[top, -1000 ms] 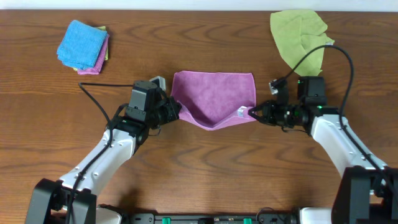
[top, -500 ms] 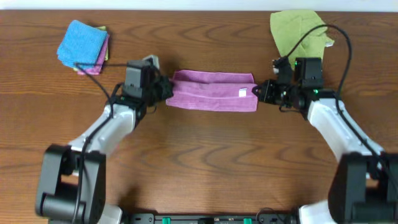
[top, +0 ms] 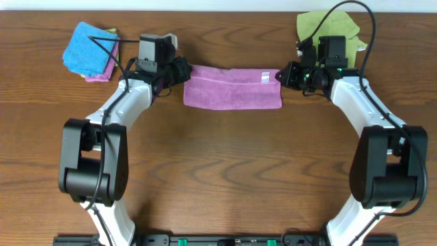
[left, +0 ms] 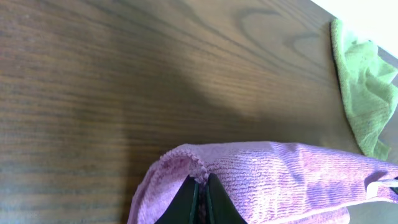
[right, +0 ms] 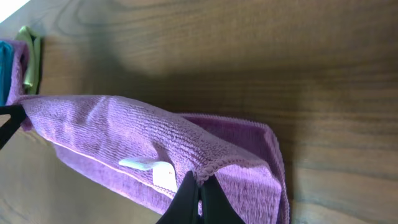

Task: Fold the cloth
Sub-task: 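Lift the near edge with both grippers and fold it toward the far edge, then lower the folded strip onto the table and open both grippers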

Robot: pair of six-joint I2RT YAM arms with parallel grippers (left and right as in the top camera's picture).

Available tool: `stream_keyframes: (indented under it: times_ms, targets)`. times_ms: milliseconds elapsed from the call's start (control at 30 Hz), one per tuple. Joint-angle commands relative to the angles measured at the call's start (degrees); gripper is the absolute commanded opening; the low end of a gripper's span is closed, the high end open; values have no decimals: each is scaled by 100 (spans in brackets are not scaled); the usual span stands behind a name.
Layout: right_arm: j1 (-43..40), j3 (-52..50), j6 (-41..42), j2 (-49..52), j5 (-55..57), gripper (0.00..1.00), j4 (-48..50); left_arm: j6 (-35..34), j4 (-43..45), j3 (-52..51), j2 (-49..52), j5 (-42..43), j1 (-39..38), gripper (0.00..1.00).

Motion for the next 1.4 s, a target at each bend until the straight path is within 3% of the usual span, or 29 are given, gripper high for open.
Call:
stream_keyframes:
  times_ms: [0, 400, 633, 667, 700, 733, 767, 800, 867, 1033, 1100, 1167, 1200, 1233, 1367]
  targets:
    - [37, 140, 59, 46, 35, 1, -131, 175, -133, 221, 175, 345, 87, 6]
    - [42, 140, -208, 46, 330, 2, -1425, 765, -1655, 221, 170, 348, 79, 6]
    - [76, 140, -223, 48, 400, 2, -1456, 850, -1773, 221, 170, 282, 79, 6]
    - [81, 138, -223, 48, 398, 6, -1456, 852, -1770, 221, 170, 282, 79, 6]
    - [81, 140, -223, 48, 398, 21, -1456, 852, -1770, 221, 170, 282, 79, 7]
    - [81, 140, -225, 48, 398, 43, -1460, 852, -1773, 221, 170, 282, 81, 27]
    - [81, 140, -223, 48, 396, 55, -1460, 876, -1777, 221, 170, 282, 92, 38]
    - [81, 140, -223, 46, 396, 63, -1462, 898, -1777, 221, 170, 282, 101, 42]
    - [81, 140, -223, 46, 396, 80, -1462, 975, -1788, 221, 170, 282, 120, 65]
    - [81, 140, -223, 35, 393, 83, -1502, 1239, -1941, 221, 105, 173, 131, 75]
    - [81, 155, -225, -4, 389, 79, -1499, 1377, -2052, 223, -11, 57, 131, 73]
    - [81, 203, -258, -116, 385, 70, -1499, 1558, -2109, 225, -254, 22, 129, 48]
    - [81, 254, -321, -225, 387, 48, -1499, 1648, -2098, 232, -446, -39, 116, 24]
    - [87, 315, -376, -361, 400, 3, -1491, 1661, -2094, 267, -651, -240, 105, 6]
    - [254, 437, -407, -748, 909, 2, -1453, 1915, -2006, 417, -1141, -1064, 24, 6]
